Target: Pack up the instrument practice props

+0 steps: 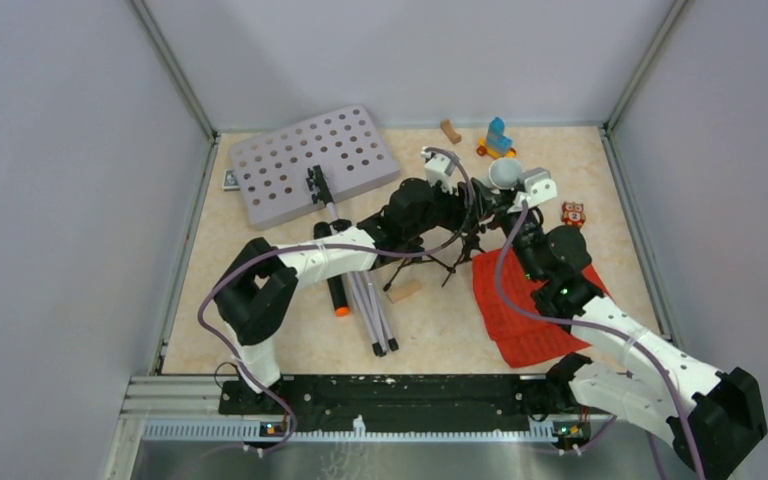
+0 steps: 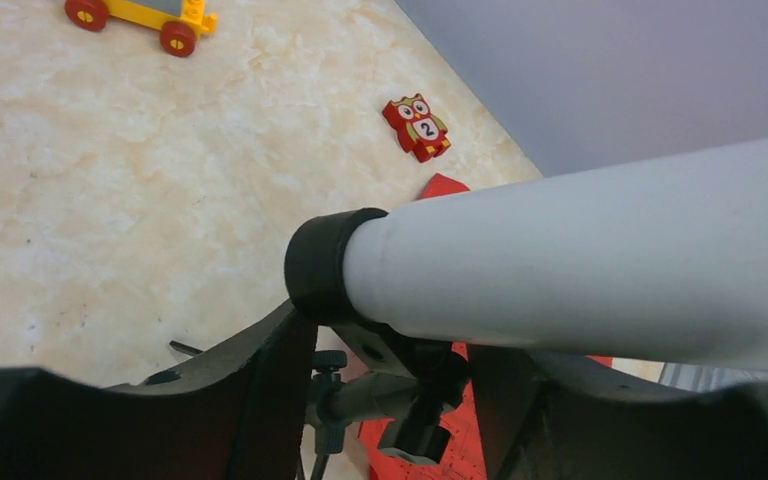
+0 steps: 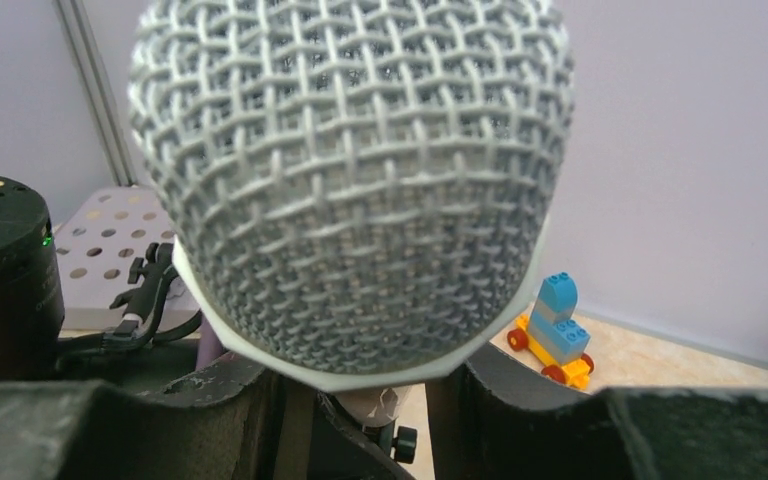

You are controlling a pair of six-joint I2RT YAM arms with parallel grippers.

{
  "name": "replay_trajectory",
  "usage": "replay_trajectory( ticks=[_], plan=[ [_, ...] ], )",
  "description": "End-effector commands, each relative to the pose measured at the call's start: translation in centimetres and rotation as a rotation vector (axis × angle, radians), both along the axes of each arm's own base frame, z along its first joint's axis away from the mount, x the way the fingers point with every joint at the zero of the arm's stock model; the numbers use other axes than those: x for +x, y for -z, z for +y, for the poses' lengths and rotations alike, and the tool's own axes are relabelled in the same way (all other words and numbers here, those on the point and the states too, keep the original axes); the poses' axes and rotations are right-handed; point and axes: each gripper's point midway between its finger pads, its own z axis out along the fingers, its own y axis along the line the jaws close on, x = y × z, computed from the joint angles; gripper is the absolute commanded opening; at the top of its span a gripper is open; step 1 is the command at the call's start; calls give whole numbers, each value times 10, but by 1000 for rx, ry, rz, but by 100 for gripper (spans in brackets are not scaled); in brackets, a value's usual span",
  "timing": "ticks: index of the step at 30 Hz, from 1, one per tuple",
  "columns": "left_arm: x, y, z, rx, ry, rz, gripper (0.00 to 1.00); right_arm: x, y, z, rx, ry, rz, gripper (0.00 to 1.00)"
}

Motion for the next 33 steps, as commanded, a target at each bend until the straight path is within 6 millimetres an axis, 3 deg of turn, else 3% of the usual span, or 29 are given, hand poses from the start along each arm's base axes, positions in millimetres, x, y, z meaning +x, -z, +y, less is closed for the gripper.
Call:
replay_trajectory(
  ticks=[1,5,8,16,23,33],
  plan=[
    [2,-15,-6,-60,25,8,52,-15,-58,-3,98,-41,-122,0],
    [5,-8,-6,-60,12,28,26,-21,-65,-3,95,-62,-147,0],
    [12,3,-6,-35,-18,73,0,-29,-81,-4,67,-69,-213,0],
    [29,23,-13,-38,-23,181,0,-52,-137,-21,92,-60,-319,0],
    [36,39,-15,-30,-38,209,0,-73,-170,-31,122,-81,-356,0],
    [56,49,-7,-44,-64,225,0,-97,-180,-35,85,-138,-356,0]
  ],
)
